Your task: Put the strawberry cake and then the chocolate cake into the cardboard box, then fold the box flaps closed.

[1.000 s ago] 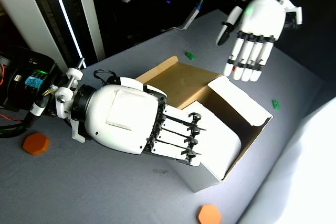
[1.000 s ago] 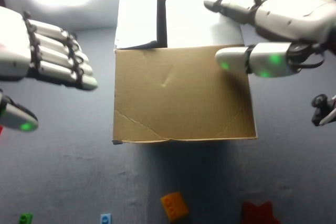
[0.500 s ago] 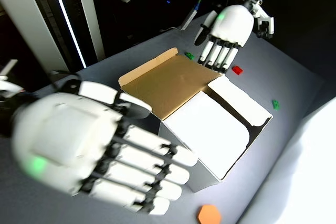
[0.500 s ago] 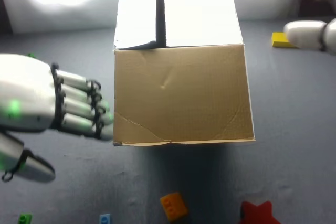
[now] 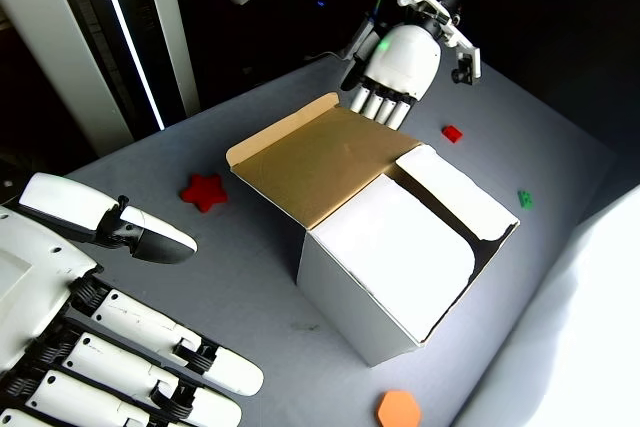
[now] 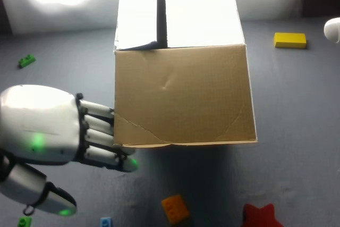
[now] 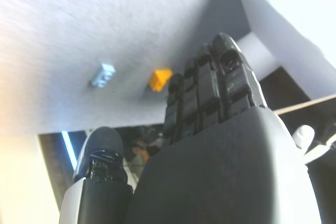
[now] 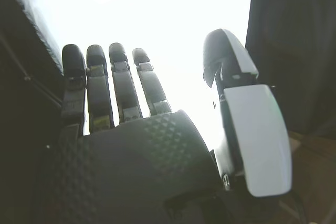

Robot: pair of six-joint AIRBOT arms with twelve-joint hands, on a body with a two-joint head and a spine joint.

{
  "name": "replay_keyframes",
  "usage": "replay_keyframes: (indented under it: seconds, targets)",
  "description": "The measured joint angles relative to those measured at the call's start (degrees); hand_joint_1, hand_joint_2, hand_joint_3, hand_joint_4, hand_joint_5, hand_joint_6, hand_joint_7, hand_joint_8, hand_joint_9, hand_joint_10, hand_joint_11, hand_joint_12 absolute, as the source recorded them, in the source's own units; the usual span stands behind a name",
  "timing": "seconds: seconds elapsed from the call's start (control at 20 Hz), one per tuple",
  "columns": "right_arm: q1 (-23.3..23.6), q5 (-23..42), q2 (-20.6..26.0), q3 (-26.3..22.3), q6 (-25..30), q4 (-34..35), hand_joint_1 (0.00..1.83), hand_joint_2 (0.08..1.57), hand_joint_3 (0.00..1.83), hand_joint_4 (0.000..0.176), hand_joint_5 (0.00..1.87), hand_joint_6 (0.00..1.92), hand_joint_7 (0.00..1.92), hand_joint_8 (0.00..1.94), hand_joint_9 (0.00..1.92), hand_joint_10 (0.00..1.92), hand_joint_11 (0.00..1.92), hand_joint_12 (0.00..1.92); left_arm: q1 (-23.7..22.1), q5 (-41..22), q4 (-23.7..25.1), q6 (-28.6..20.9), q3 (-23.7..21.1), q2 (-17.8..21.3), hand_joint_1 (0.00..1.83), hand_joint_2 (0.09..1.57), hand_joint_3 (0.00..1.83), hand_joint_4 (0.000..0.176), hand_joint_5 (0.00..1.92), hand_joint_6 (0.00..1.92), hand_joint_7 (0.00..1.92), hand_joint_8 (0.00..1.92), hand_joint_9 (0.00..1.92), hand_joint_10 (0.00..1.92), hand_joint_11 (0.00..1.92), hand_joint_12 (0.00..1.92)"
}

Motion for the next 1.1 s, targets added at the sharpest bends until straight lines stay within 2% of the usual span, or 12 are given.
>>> replay_keyframes:
  seconds: [0.1, 0.2, 0.25, 0.35, 0.4, 0.6, 0.75, 0.9, 1.1]
  targets:
    - [0.61, 0.20, -0.15, -0.04, 0.00, 0.00, 0.11, 1.27, 0.00, 0.000, 0.07, 0.00, 0.15, 0.00, 0.18, 0.00, 0.00, 0.73, -0.20, 0.46, 0.24, 0.02, -1.36, -0.09, 0.00, 1.32, 0.00, 0.035, 0.12, 0.00, 0.15, 0.00, 0.15, 0.00, 0.00, 0.56]
    - [0.85, 0.15, -0.17, -0.04, 0.00, 0.04, 0.12, 1.26, 0.00, 0.000, 0.07, 0.00, 0.14, 0.00, 0.16, 0.01, 0.00, 0.62, -1.95, 0.44, 0.48, -0.20, -2.08, -0.07, 0.00, 1.32, 0.00, 0.033, 0.12, 0.00, 0.16, 0.00, 0.16, 0.00, 0.00, 0.60]
    - [0.85, 0.17, -0.20, -0.04, 0.00, -0.04, 0.16, 1.25, 0.00, 0.000, 0.08, 0.01, 0.14, 0.00, 0.17, 0.01, 0.00, 0.60, -2.80, 0.48, 0.33, -0.92, -2.21, -0.02, 0.00, 1.32, 0.00, 0.025, 0.12, 0.00, 0.16, 0.00, 0.16, 0.00, 0.00, 0.60]
    - [0.96, 0.07, -0.22, -0.04, -0.37, 0.02, 0.16, 1.26, 0.00, 0.000, 0.08, 0.00, 0.14, 0.00, 0.18, 0.01, 0.00, 0.68, -6.10, -0.50, 0.92, -2.89, -2.54, 0.72, 0.00, 1.32, 0.00, 0.025, 0.11, 0.00, 0.16, 0.00, 0.15, 0.00, 0.00, 0.58]
    - [0.98, 0.11, -0.24, -0.04, -0.50, 0.02, 0.19, 1.25, 0.00, 0.000, 0.10, 0.01, 0.15, 0.00, 0.18, 0.01, 0.00, 0.63, -7.37, -1.14, 1.42, -3.39, -2.54, 1.07, 0.00, 1.32, 0.00, 0.027, 0.12, 0.00, 0.17, 0.00, 0.16, 0.01, 0.00, 0.61]
    - [1.66, 0.17, -0.46, -0.04, -1.68, 0.07, 0.20, 1.24, 0.00, 0.000, 0.13, 0.01, 0.13, 0.00, 0.19, 0.01, 0.00, 0.58, -17.07, -4.70, 6.93, -10.05, -1.25, 1.86, 0.00, 1.32, 0.00, 0.029, 0.11, 0.00, 0.14, 0.00, 0.14, 0.00, 0.00, 0.55]
    - [1.66, -0.33, -0.59, -0.04, -1.86, 0.07, 0.23, 1.23, 0.00, 0.000, 0.14, 0.01, 0.14, 0.00, 0.19, 0.01, 0.00, 0.54, -25.31, -7.26, 10.03, -14.73, 0.37, 1.73, 0.00, 1.32, 0.00, 0.029, 0.12, 0.00, 0.15, 0.00, 0.15, 0.00, 0.00, 0.63]
    - [1.73, -0.42, -0.59, -0.04, -1.88, 0.02, 0.23, 1.23, 0.00, 0.000, 0.15, 0.01, 0.15, 0.00, 0.20, 0.01, 0.00, 0.64, -30.14, -8.44, 11.93, -16.68, 3.48, -0.39, 0.00, 1.32, 0.00, 0.027, 0.12, 0.00, 0.14, 0.00, 0.14, 0.00, 0.00, 0.64]
    - [1.84, -0.72, -0.81, -0.04, -1.88, 0.04, 0.24, 1.21, 0.00, 0.000, 0.12, 0.00, 0.15, 0.00, 0.19, 0.00, 0.00, 0.74, -31.98, -8.66, 13.57, -17.27, 12.00, -7.74, 0.00, 1.32, 0.00, 0.023, 0.12, 0.00, 0.15, 0.00, 0.16, 0.00, 0.00, 0.66]
